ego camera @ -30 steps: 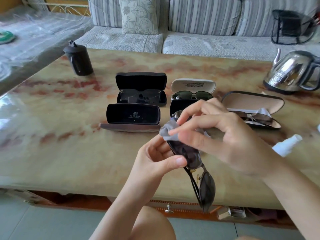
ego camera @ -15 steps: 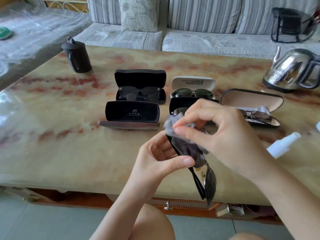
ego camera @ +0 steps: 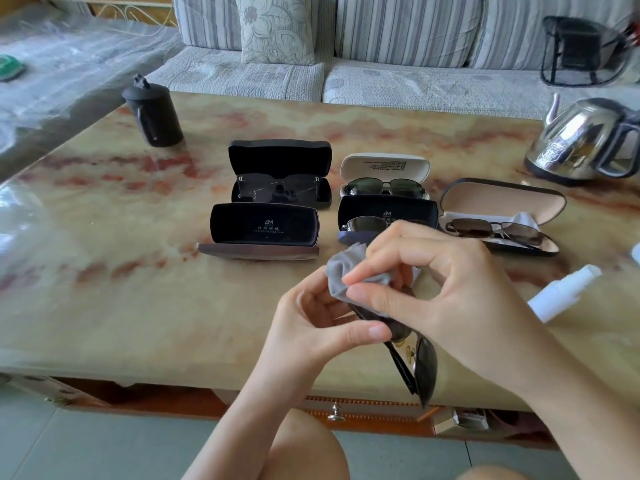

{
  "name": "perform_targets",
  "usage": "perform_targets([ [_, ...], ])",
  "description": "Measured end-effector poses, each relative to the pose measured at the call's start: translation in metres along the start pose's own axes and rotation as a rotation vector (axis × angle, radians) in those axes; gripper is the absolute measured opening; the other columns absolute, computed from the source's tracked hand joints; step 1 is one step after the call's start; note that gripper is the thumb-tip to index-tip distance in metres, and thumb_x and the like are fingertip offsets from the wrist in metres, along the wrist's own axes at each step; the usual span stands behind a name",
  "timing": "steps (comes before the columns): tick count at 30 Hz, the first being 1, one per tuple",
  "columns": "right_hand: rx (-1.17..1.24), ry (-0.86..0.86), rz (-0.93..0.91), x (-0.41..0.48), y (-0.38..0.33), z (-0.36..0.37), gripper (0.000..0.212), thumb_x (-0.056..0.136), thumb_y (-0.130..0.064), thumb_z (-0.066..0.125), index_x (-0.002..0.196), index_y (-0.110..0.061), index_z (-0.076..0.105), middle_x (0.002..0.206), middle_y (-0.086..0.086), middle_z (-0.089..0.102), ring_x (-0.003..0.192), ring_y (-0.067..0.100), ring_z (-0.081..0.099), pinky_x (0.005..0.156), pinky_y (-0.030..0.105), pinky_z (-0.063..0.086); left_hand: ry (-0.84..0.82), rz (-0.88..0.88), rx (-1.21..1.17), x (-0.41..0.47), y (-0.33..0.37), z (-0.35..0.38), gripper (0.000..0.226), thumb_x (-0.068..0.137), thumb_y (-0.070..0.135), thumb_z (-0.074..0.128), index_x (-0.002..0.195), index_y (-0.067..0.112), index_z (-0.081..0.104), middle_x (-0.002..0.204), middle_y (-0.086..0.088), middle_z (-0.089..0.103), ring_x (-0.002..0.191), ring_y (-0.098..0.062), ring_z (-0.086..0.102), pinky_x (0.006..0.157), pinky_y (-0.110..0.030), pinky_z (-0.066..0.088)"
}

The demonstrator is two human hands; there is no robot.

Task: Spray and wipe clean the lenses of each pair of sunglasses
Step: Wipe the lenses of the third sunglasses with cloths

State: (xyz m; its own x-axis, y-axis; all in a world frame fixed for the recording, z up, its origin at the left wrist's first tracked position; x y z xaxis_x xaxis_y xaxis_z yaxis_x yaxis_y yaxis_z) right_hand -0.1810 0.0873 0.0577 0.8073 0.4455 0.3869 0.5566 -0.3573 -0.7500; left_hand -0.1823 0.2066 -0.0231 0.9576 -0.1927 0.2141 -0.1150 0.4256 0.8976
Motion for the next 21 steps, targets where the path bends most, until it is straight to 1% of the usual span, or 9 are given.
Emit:
perform_targets([
  [2,-0.021,0.022,0.012,0.003,0.006,-0.002,0.004,0.08,-0.028,0.076,0.083,-0.03,0.073,0.082,-0.008,0.06,0.076,0.019,0.059,0.067,0.026,0.046,0.008,0.002,-0.003,0.001,0.0,0.0,0.046,0.062,0.027,0.085,0.104,0.014,0.07,0.097,-0.003,0.072,0.092,-0.017,0.069,0.078,-0.028,0.055],
  [5,-0.052,0.07,0.046,0.005,0.013,-0.008,0.005,0.082,-0.026,0.075,0.086,-0.022,0.076,0.083,-0.009,0.061,0.079,0.015,0.06,0.069,0.019,0.045,0.019,-0.008,-0.014,0.001,-0.001,0.0,0.055,0.06,0.028,0.087,0.109,0.01,0.068,0.099,-0.006,0.073,0.094,-0.019,0.07,0.079,-0.027,0.055],
  [8,0.003,-0.003,0.019,-0.002,0.004,-0.001,0.007,0.078,-0.028,0.074,0.085,-0.025,0.076,0.083,-0.01,0.061,0.08,0.013,0.06,0.071,0.014,0.043,0.021,0.001,-0.015,0.001,0.0,-0.001,0.053,0.06,0.028,0.087,0.104,0.007,0.067,0.097,-0.006,0.072,0.093,-0.021,0.069,0.078,-0.03,0.056],
  [10,0.023,-0.008,0.017,-0.002,0.004,0.0,0.007,0.078,-0.028,0.076,0.085,-0.026,0.075,0.084,-0.008,0.061,0.081,0.015,0.06,0.072,0.018,0.045,0.029,0.005,-0.017,0.001,0.0,-0.002,0.051,0.062,0.026,0.086,0.104,0.006,0.067,0.097,-0.006,0.071,0.093,-0.02,0.069,0.078,-0.03,0.055],
  [12,0.009,0.037,0.056,0.0,0.012,-0.004,0.008,0.079,-0.03,0.077,0.086,-0.025,0.075,0.086,-0.006,0.062,0.082,0.017,0.061,0.074,0.026,0.048,0.038,-0.001,-0.027,0.002,-0.001,-0.001,0.055,0.062,0.024,0.086,0.11,0.006,0.066,0.102,-0.006,0.072,0.096,-0.02,0.069,0.08,-0.029,0.055],
  [13,0.0,0.054,0.072,0.001,0.015,-0.007,0.01,0.08,-0.031,0.076,0.087,-0.025,0.075,0.087,-0.005,0.063,0.083,0.018,0.062,0.074,0.026,0.048,0.044,-0.004,-0.03,0.002,-0.001,-0.001,0.058,0.062,0.024,0.086,0.113,0.006,0.065,0.104,-0.007,0.072,0.097,-0.021,0.069,0.081,-0.029,0.055],
  [16,0.002,0.042,0.064,-0.003,0.014,-0.007,0.01,0.08,-0.031,0.075,0.089,-0.026,0.074,0.089,-0.008,0.062,0.085,0.018,0.062,0.074,0.02,0.048,0.033,-0.004,-0.034,0.002,-0.001,-0.002,0.063,0.061,0.024,0.087,0.115,0.003,0.063,0.106,-0.008,0.072,0.1,-0.023,0.069,0.082,-0.031,0.055],
  [18,0.026,0.023,0.055,-0.006,0.011,-0.006,0.01,0.079,-0.03,0.074,0.089,-0.028,0.074,0.088,-0.009,0.061,0.086,0.018,0.063,0.076,0.02,0.048,0.026,0.0,-0.036,0.002,0.0,-0.001,0.064,0.061,0.025,0.087,0.115,0.001,0.062,0.105,-0.008,0.072,0.1,-0.023,0.068,0.082,-0.032,0.055],
  [21,-0.007,0.077,0.056,-0.004,0.014,-0.008,0.01,0.079,-0.031,0.073,0.088,-0.028,0.075,0.086,-0.008,0.061,0.082,0.016,0.061,0.072,0.019,0.047,0.034,-0.003,-0.028,0.001,-0.001,0.002,0.064,0.061,0.025,0.086,0.115,0.003,0.061,0.105,-0.006,0.072,0.099,-0.02,0.069,0.081,-0.028,0.055],
])
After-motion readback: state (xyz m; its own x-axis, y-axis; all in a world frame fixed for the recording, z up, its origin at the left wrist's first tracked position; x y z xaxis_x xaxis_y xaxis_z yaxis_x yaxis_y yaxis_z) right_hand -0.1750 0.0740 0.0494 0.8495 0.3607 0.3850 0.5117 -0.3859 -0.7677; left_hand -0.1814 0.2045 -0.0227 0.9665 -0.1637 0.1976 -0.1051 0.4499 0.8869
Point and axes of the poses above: each hand's wrist, its own x-axis towards the middle knuckle, its own z-axis out of the palm, y = z × x, the point moved 5 cm from there along x, towards the middle knuckle
